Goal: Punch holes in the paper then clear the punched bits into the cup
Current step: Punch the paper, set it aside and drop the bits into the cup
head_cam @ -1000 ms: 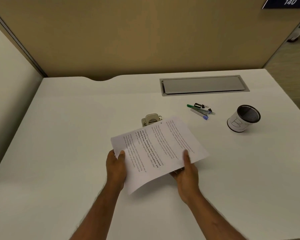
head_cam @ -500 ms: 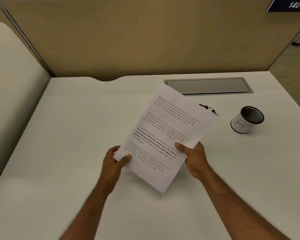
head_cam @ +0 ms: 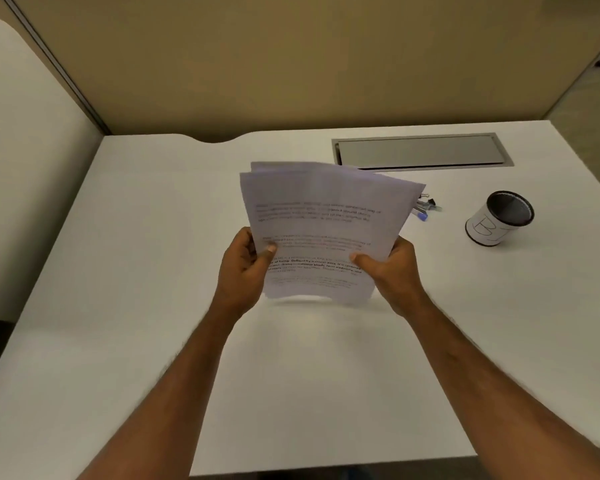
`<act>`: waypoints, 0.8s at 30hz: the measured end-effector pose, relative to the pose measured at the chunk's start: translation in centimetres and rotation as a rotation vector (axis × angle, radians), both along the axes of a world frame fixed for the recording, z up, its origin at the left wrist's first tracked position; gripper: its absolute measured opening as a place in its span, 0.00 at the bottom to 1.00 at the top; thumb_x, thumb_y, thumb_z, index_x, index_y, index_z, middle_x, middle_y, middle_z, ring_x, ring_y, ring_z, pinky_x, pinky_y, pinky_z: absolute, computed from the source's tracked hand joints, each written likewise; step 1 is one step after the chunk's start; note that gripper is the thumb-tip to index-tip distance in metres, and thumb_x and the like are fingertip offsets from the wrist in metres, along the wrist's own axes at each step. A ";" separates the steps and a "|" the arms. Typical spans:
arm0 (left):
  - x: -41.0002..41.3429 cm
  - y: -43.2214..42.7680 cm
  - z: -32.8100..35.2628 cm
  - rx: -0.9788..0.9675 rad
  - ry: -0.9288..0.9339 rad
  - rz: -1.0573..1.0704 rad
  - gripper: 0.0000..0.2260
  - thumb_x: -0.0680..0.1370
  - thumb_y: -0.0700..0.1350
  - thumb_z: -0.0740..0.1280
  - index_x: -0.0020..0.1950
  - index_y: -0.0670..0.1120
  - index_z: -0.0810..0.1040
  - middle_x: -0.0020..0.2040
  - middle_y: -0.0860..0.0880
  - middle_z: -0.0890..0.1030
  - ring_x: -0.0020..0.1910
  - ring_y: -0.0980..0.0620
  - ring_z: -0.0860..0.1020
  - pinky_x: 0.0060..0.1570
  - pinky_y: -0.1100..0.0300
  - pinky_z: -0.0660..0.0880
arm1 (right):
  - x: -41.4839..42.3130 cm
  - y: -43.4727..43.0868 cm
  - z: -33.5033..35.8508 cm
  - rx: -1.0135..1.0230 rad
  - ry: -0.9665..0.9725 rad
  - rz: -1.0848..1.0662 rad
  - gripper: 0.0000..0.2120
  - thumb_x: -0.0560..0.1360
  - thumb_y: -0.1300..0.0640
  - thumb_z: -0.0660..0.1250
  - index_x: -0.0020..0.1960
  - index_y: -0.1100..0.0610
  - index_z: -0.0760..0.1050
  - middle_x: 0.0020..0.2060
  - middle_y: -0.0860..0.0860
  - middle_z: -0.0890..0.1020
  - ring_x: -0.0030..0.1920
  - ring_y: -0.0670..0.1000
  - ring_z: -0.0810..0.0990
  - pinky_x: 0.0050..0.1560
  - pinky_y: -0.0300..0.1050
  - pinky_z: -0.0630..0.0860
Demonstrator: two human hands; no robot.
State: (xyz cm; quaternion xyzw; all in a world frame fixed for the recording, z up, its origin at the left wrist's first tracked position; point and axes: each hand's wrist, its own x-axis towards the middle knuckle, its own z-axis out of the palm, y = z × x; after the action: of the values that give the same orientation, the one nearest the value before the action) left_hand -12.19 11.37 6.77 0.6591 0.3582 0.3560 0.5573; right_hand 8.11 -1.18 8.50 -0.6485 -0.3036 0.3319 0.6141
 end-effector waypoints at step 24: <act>0.4 -3.8 -0.7 0.185 -0.050 0.226 0.13 0.78 0.39 0.67 0.58 0.51 0.69 0.51 0.67 0.77 0.54 0.61 0.79 0.46 0.70 0.78 | -2.7 -0.5 -0.5 0.095 -0.102 -0.041 0.15 0.68 0.59 0.75 0.49 0.41 0.79 0.44 0.37 0.85 0.46 0.46 0.84 0.43 0.37 0.81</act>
State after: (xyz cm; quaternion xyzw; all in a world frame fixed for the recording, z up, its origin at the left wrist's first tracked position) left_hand -11.82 7.53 6.06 0.6540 0.3816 0.4643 0.4594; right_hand 5.38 -1.67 8.04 -0.6407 -0.3368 0.2709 0.6346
